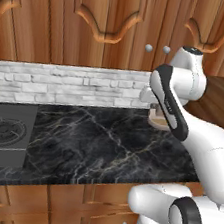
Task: Navigate to the toaster oven.
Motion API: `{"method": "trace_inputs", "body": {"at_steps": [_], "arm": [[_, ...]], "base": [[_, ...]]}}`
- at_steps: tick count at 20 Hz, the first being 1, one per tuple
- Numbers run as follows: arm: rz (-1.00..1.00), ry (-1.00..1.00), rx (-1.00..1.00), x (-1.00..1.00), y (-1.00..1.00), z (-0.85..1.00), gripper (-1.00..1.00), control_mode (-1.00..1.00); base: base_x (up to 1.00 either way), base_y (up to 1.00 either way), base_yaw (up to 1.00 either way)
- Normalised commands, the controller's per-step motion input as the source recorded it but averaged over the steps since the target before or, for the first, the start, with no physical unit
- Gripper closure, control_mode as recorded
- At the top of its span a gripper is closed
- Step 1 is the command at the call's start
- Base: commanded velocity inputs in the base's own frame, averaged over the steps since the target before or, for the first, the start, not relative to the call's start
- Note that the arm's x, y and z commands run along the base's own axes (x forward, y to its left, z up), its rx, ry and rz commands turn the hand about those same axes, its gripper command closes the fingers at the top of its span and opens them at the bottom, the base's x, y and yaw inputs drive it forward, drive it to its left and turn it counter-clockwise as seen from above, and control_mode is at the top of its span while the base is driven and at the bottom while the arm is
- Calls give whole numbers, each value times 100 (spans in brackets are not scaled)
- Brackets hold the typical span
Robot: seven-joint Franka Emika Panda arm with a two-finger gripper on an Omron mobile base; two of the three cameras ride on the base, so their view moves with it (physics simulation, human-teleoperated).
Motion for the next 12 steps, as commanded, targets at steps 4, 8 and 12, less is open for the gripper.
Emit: {"method": "trace_inputs", "body": {"at_steps": [4, 8, 12], "arm": [[0, 0, 0, -55, 0, 0, -100, -100], [0, 0, 0, -100, 0, 0, -100, -100], [0, 1, 0, -100, 0, 0, -100, -100]], "base": [[0, 0, 0], [0, 0, 0], [0, 0, 0]]}}
